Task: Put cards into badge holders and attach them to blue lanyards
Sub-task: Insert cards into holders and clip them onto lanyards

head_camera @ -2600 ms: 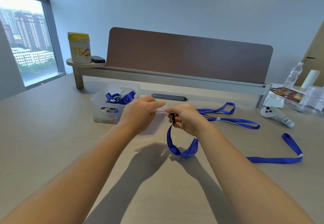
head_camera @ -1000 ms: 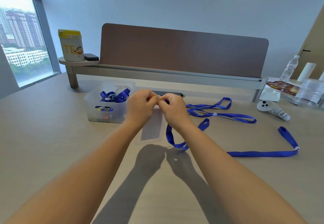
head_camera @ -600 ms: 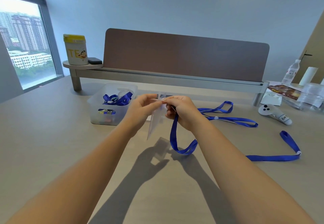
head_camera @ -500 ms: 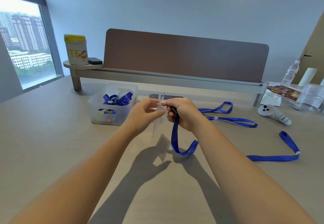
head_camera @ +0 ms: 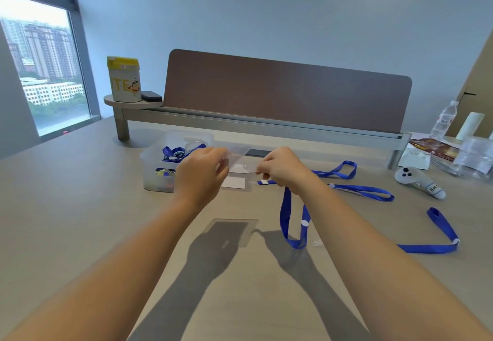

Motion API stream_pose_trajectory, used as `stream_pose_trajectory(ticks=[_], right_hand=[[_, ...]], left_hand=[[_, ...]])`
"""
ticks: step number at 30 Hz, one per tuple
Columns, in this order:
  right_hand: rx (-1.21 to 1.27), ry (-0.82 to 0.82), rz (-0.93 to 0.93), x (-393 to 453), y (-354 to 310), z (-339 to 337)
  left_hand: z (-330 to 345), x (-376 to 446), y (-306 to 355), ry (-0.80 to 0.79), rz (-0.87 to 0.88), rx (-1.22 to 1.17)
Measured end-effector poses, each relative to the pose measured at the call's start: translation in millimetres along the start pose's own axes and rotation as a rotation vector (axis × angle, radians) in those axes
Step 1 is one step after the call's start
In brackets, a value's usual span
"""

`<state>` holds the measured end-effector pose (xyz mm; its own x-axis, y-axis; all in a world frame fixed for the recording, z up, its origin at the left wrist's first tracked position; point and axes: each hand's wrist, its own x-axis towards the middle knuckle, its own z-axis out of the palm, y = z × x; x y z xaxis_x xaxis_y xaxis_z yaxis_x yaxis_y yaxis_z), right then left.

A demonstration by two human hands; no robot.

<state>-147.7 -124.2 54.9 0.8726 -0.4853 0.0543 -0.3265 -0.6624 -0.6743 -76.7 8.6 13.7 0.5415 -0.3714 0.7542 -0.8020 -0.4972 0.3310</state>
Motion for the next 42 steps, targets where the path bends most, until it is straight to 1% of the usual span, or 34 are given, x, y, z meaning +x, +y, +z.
stream_pose_trajectory(ticks=[2,3,5,6,8,10,11,12,15,17,21,25,27,31,33,35,37,42], right_hand=[[-0.227,0.087,-0.099,2.0,0.6,9.3],[-0.274,0.122,-0.150,1.3,-0.6,13.1],[-0.265,0.166,-0.253,1.6,-4.3,18.2],[-0.203,0.182,-0.298,2.2,-7.6,19.5],[0.048,0.196,-0.334,3.0,-17.0,19.8],[0.329,0.189,-0.331,1.7,-25.9,17.2],[0.417,0.200,-0.329,2.4,-27.6,15.9],[0.455,0.220,-0.329,2.5,-27.3,14.4],[0.384,0.267,-0.303,5.3,-13.0,15.0],[0.301,0.232,-0.221,8.5,6.5,19.1],[0.088,0.081,-0.004,13.6,50.3,27.8],[-0.272,-0.171,0.208,17.5,83.3,34.3],[-0.404,-0.241,0.269,19.8,94.8,37.0],[-0.410,-0.305,0.261,20.6,98.7,35.7],[-0.484,-0.272,0.232,23.5,99.7,36.0],[-0.535,-0.204,0.183,26.0,102.4,39.1],[-0.534,-0.144,0.148,25.6,102.4,41.7],[-0.503,-0.102,0.094,27.0,92.4,45.1]], left_hand=[[-4.6,2.7,-0.6,0.013,-0.031,0.009],[-6.1,3.9,-2.0,0.012,-0.070,0.004],[-8.4,5.6,-7.2,0.003,-0.187,-0.019],[-9.6,6.0,-11.2,-0.003,-0.267,-0.045],[-11.4,4.1,-22.5,-0.034,-0.410,-0.086],[-10.7,-1.5,-35.5,-0.091,-0.491,-0.083],[-10.1,-4.6,-40.2,-0.120,-0.514,-0.073],[-8.8,-7.6,-43.1,-0.147,-0.530,-0.062],[-1.9,-13.9,-42.1,-0.216,-0.513,-0.042],[3.1,-15.4,-37.9,-0.237,-0.475,-0.035],[14.2,-16.3,-30.3,-0.277,-0.411,-0.019],[23.4,-15.9,-24.6,-0.286,-0.347,-0.010],[26.6,-14.8,-23.2,-0.283,-0.329,-0.003],[31.9,-13.0,-22.9,-0.275,-0.314,-0.005],[33.0,-12.1,-22.9,-0.276,-0.313,-0.005],[32.8,-11.1,-22.7,-0.278,-0.317,-0.004],[31.6,-10.4,-22.9,-0.281,-0.325,-0.002],[23.4,-9.8,-28.0,-0.281,-0.365,-0.002]])
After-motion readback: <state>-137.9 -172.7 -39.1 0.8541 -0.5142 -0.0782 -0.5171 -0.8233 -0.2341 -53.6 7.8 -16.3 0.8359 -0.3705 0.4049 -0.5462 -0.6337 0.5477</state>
